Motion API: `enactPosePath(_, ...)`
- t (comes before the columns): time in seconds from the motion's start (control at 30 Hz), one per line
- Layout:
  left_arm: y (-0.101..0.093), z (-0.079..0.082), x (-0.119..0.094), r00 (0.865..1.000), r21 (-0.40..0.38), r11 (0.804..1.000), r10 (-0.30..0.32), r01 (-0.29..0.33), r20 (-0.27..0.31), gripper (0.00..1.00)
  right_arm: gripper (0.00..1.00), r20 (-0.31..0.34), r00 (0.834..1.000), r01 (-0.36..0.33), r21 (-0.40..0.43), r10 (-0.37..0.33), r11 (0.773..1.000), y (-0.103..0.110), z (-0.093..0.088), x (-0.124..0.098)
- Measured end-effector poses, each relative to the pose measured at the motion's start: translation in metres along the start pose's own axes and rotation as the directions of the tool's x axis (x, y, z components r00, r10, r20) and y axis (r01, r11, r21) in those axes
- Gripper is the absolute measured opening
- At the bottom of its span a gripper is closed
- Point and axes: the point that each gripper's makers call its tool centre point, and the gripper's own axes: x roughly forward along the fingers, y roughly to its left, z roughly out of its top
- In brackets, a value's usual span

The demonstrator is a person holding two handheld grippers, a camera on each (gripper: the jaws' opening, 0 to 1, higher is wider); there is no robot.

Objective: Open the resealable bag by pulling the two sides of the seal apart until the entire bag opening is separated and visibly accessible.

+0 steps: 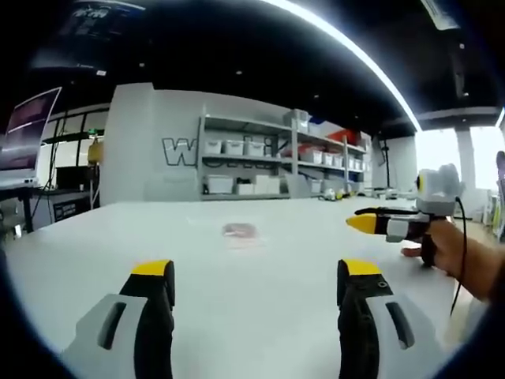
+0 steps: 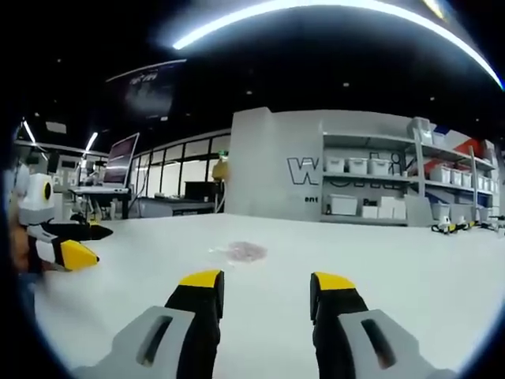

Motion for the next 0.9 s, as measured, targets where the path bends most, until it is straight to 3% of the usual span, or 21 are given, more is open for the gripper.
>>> enactPosePath(0.3, -0.001, -0.001, 0.0, 1.0, -0.002, 1.0, -0.004, 0.004, -0.005, 0.83, 0.41, 0.002, 1.0, -0.005, -0.003, 0.005, 1.0, 0.001, 0.0, 0.0)
enactPosePath(0.43, -0.002, -0.002, 0.0, 1.0, -0.003, 1.0, -0.007, 0.007, -0.01, 0.83, 0.34, 0.026, 0.999, -0.028, -0.018, 0.028, 0.999, 0.005, 0.006, 0.002)
enactPosePath(0.9, -0.001, -0.002, -0.001, 1.0, -0.009, 1.0, -0.008, 0.008, -0.009, 0.82, 0.25, 0.047, 0.997, -0.056, -0.054, 0.058, 0.997, 0.013, 0.011, 0.002)
